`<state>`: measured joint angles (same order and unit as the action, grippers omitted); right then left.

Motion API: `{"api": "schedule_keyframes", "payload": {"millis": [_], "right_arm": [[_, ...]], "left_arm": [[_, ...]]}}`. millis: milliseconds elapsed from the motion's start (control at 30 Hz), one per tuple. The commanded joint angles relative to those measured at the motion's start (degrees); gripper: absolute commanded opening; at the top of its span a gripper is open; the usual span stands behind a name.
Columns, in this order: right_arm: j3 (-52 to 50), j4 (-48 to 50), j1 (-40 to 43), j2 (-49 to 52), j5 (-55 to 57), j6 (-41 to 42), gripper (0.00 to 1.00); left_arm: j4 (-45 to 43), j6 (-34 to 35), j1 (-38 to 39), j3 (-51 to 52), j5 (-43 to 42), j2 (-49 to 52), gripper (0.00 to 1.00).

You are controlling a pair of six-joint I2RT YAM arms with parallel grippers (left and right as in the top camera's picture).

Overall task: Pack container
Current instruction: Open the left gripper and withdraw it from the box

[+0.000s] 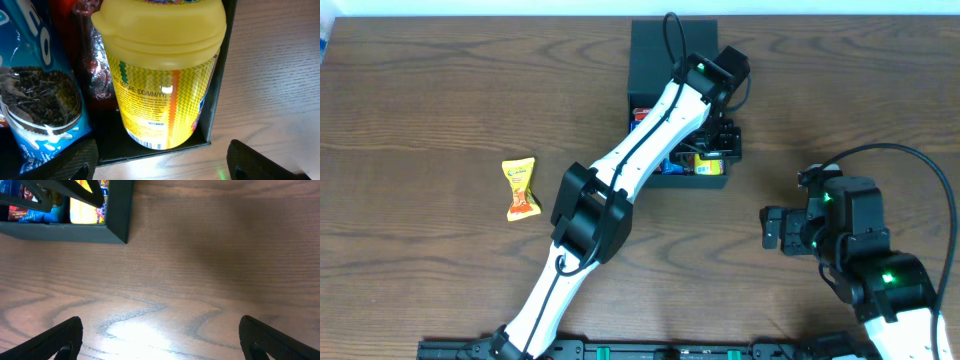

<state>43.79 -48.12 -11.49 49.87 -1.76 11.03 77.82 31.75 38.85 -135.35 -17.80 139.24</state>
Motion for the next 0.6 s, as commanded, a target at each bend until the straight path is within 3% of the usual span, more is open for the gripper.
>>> {"api": "schedule_keyframes", "payload": {"millis": [0,100,267,433,567], "right_arm": [[0.2,0.1,0.5,0.0,-0.2,-0.8,0.99],[0.2,0.1,0.5,0.0,-0.2,-0.8,0.99],[0.2,0.1,0.5,0.0,-0.2,-0.8,0.99],[0.2,0.1,0.5,0.0,-0.2,-0.8,0.99],[0.2,0.1,0.5,0.0,-0.2,-0.8,0.99]], "left_arm": [[0.3,-0.6,0.2,-1.5,0.4,-1.4,0.84],[0.3,-1.8,0.2,-1.9,1.9,-4.6,0.86],[2.4,-2.6,0.2,-1.8,13.4,-11.6,0.98],[6.4,-9.6,0.6,-1.6,22.9,-17.7,0.96],[13.4,-9.7,1.1,-1.5,32.5,-20.8,0.96]]}}
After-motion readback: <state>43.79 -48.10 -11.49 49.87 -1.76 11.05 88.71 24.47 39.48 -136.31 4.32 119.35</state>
